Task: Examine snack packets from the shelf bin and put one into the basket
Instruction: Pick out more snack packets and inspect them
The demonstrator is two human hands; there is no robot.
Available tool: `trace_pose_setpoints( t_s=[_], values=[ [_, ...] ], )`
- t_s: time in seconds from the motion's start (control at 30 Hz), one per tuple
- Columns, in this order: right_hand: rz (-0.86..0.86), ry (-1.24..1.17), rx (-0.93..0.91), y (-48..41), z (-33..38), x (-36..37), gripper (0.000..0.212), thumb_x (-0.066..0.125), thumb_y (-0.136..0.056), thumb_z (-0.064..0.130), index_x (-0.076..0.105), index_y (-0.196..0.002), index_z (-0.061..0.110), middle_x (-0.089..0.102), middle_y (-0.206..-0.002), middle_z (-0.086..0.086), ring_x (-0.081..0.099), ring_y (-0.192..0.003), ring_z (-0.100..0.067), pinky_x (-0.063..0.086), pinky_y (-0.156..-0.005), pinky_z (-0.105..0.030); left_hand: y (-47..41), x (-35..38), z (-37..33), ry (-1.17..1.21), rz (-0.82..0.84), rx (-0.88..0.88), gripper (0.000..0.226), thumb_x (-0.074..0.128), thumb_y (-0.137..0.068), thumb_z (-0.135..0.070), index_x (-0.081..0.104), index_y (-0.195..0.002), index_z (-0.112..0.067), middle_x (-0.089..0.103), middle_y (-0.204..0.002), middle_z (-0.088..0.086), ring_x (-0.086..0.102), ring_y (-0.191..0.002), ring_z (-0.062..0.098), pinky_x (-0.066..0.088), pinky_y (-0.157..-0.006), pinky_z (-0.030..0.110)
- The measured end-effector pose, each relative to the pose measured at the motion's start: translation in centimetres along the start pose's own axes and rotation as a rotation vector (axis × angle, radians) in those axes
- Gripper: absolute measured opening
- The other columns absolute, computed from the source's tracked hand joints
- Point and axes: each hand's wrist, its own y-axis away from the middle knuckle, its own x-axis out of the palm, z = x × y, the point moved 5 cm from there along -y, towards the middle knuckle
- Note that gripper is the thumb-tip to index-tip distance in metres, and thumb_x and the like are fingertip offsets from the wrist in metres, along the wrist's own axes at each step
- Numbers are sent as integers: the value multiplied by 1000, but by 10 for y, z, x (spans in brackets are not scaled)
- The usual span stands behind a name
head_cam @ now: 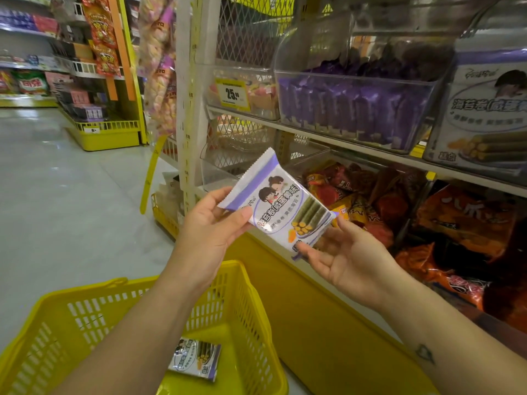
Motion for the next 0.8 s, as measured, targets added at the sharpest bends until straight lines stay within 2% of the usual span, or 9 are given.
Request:
trace_pose_setpoints(
  t_s=[0.1, 0.2, 0.27, 0.33, 0.4, 0.5, 0.57, 0.67, 0.8],
  values=[
    [9, -60, 19, 3, -1, 4, 51, 44, -98, 45, 60, -109, -2, 65, -113, -22, 70, -94, -38, 60, -68, -40, 0, -2, 1, 29, -20, -34, 32, 64, -73, -9, 65, -105, -16, 75, -95, -4, 71, -95, 10, 57, -79, 23],
    [-31, 47, -78, 6, 2, 7, 22, 60, -90, 21, 66, -87, 1, 65, -98, -17, 68, -83, -25, 60, -62, -35, 1, 0, 12, 94, -31, -130, 30, 56, -88, 1, 75, -93, -22, 75, -103, 0, 70, -99, 14, 59, -79, 28],
    [-55, 185, -138, 5, 2, 7, 6, 62, -87, 7, 65, -92, 6, 67, -101, -13, 67, -75, -17, 58, -53, -27, 3, 5, 18, 181, -8, -224, 34, 49, -94, -5, 76, -98, -26, 74, -109, 3, 70, -101, 18, 60, -78, 32],
    [-82, 234, -182, 4, 4, 5, 16, 62, -87, 2, 61, -101, 10, 66, -105, -9, 67, -71, -13, 53, -46, -23, 5, 9, 20, 243, 13, -298, 31, 48, -94, -18, 68, -116, -26, 72, -115, 5, 69, -105, 23, 59, -83, 40],
    [-87, 255, -228, 5, 6, 6, 31, 63, -86, -1, 58, -114, 12, 62, -114, -7, 68, -77, -14, 53, -48, -22, 5, 9, 18, 269, 40, -321, 36, 46, -96, -24, 58, -130, -26, 70, -120, 4, 67, -108, 25, 57, -87, 45],
    [-35, 259, -267, 6, 8, 9, 62, 65, -82, -6, 45, -136, 15, 62, -124, -7, 71, -87, -21, 58, -57, -28, 3, 3, 19, 153, 65, -298, 48, 50, -97, -14, 45, -140, -34, 70, -119, -4, 68, -106, 20, 57, -88, 43],
    [23, 239, -290, 6, 9, 11, 71, 64, -80, -8, 38, -143, 13, 68, -118, -7, 72, -93, -25, 62, -68, -35, 4, -1, 20, -8, 69, -268, 59, 51, -96, -5, 38, -142, -40, 70, -118, -8, 69, -105, 16, 55, -90, 43],
    [91, 277, -347, 8, 13, 15, 50, 63, -80, -3, 54, -128, 7, 74, -106, -9, 69, -99, -31, 57, -87, -41, 5, -3, 23, -170, 107, -249, 44, 48, -98, -3, 51, -132, -31, 71, -117, -4, 67, -109, 16, 53, -93, 39],
    [114, 286, -351, 8, 12, 14, 22, 54, -94, 11, 66, -113, 13, 74, -103, -10, 73, -91, -24, 60, -67, -32, 7, -10, 26, -186, 86, -281, 37, 47, -99, -4, 58, -119, -33, 71, -116, -2, 67, -109, 16, 50, -94, 39]
  ],
)
